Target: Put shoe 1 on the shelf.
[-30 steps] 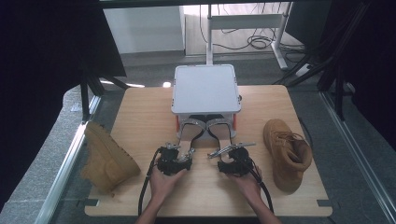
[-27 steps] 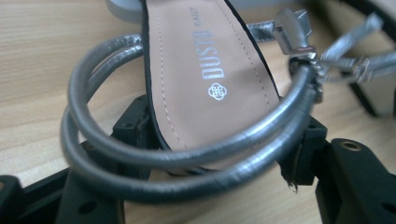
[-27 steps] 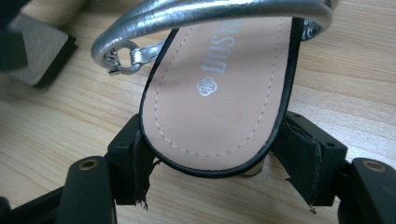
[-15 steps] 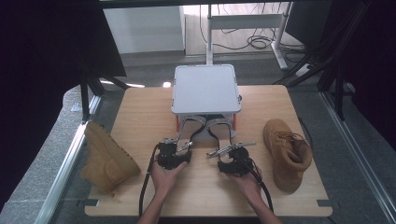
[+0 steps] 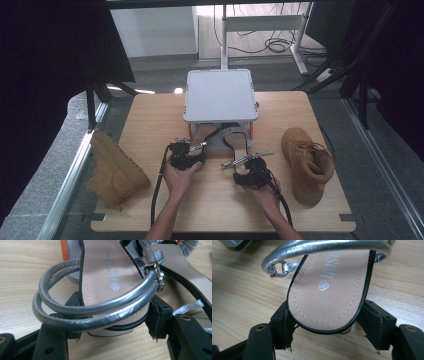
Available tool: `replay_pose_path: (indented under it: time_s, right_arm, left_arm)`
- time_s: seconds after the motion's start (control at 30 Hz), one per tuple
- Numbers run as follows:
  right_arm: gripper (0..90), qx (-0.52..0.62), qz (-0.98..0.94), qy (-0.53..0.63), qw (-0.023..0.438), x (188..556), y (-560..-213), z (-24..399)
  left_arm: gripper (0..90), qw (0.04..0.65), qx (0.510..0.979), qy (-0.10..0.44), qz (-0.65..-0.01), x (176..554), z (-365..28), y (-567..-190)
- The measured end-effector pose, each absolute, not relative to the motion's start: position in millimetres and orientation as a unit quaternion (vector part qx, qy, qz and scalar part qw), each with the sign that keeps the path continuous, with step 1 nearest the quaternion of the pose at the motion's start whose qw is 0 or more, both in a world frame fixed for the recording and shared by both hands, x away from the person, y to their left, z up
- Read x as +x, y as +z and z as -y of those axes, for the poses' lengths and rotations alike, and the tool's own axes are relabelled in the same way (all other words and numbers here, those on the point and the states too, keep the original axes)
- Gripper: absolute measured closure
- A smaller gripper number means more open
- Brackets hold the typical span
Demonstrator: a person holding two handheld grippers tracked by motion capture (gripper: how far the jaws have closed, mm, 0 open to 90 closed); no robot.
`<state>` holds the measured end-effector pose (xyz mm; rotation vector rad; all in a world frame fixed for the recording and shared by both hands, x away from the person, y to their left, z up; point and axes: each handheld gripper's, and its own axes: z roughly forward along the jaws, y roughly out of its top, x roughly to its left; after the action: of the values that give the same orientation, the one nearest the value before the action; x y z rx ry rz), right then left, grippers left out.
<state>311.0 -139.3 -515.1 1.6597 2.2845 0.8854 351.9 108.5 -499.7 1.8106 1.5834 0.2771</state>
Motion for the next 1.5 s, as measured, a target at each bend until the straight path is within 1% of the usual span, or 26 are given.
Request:
replay_pose_path:
  time_s: [0.93,1.17,1.5]
  right_arm:
    - [33.2,0.555,-0.772,0.296,0.091,311,-515,140]
    - [33.3,0.555,-0.772,0.294,0.092,311,-515,139]
    - [33.4,0.556,-0.772,0.295,0.091,311,-515,139]
  left_arm:
    - [40.3,0.36,0.666,0.098,-0.646,380,-98,-503]
    - [40.4,0.367,0.654,0.106,-0.653,386,-97,-505]
    - [40.5,0.368,0.639,0.135,-0.662,394,-88,-509]
